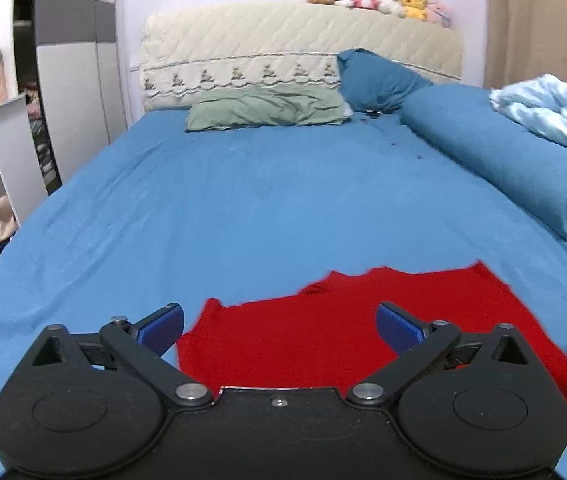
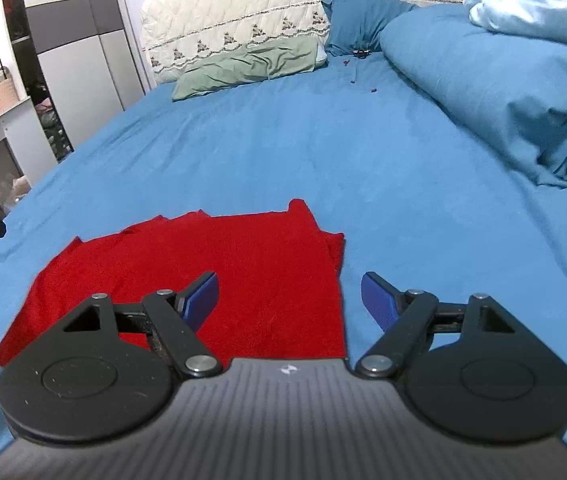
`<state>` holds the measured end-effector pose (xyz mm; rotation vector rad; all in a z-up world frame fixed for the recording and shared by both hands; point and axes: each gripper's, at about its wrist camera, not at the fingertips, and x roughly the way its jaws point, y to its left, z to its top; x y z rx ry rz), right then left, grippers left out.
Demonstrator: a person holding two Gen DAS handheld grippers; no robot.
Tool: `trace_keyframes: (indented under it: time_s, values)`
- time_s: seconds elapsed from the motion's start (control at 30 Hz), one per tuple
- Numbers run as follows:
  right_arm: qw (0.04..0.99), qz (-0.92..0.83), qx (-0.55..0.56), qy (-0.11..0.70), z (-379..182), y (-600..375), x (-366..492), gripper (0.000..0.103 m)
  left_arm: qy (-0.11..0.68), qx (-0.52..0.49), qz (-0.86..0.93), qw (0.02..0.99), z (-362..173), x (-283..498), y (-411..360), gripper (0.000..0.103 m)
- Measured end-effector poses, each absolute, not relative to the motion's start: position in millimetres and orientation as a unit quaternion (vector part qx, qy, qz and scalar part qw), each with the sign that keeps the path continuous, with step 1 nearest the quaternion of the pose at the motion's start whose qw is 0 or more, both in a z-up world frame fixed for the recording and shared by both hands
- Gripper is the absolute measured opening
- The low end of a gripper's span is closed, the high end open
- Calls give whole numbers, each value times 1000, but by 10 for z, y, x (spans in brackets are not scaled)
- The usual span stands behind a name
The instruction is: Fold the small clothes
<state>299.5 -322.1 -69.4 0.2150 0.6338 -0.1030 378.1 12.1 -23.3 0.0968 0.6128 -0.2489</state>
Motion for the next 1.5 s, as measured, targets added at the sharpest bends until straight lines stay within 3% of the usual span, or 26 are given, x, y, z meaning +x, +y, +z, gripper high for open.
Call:
trace_keyframes:
  time_s: [0.13,0.27,0.43,0.6,0.73,0.83,0.9,1.0,1.23,1.5]
  values:
    - [940,-58,89,323,-646,-3216,2797,96,326,64,-129,934,-435,3612,-264,103]
    - [938,-72,91,327,-947,-3233,2675,95,356,57,-136,923,-835,3591,-549,103]
    - [935,-104,108,321,-1441,-3214,2704,90,374,72,-122,917,-1142,3671,-807,103]
    - [932,-110,92,332,-1738,-3149,2836,77,375,80,-124,915,-1285,3810,-930,103]
    - [933,-119,74,331,-1852,-3066,2838,74,389,75,-122,910,-1451,3916,-953,103]
    - [934,-113,88,327,-1882,-3071,2815,65,399,65,-116,907,-1556,3984,-930,103]
    - [934,-101,99,327,-1876,-3071,2813,45,408,58,-111,904,-1624,4031,-917,103]
    - [934,-87,101,332,-1841,-3012,2845,27,415,53,-107,902,-1681,4098,-907,103]
    - [910,-93,227,334,-1528,-3197,2883,23,438,42,-122,890,-1636,4220,-850,103]
    - [927,41,271,254,-380,-2595,3244,22,373,8,-136,918,-930,3953,101,103]
